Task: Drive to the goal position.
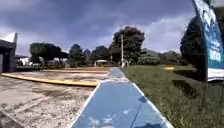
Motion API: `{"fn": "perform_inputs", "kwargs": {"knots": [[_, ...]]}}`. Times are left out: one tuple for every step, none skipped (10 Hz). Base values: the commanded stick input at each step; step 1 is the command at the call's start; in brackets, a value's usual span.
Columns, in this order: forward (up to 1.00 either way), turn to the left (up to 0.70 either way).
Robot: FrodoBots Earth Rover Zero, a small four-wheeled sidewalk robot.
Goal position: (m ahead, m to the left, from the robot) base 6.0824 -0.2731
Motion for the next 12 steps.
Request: {"fn": "perform_inputs", "kwargs": {"knots": [[0.70,0.00],[0.70,-0.35],[0.70,-0.28],[0.70,0.00],[0.70,0.00],[0.70,0.00],[0.70,0.00],[0.70,0.00],[0.70,0.00],[0.70,0.00],[0.70,0.00],[0.70,0.00]]}}
